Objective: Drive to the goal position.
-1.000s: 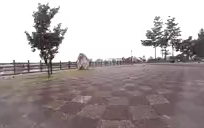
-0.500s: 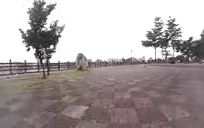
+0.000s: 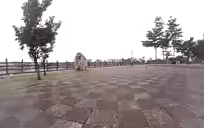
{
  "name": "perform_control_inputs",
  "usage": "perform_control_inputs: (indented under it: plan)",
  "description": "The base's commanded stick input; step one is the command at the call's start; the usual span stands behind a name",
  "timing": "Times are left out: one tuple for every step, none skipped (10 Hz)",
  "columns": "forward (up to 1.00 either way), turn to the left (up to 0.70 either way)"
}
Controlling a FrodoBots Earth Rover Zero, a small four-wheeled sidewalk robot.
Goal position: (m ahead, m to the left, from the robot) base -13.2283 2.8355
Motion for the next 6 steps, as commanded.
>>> perform_control_inputs:
  plan:
    - [1.00, 0.00]
    - [1.00, 0.00]
    - [1.00, 0.00]
    - [1.00, 0.00]
    - [1.00, 0.00]
    - [1.00, 0.00]
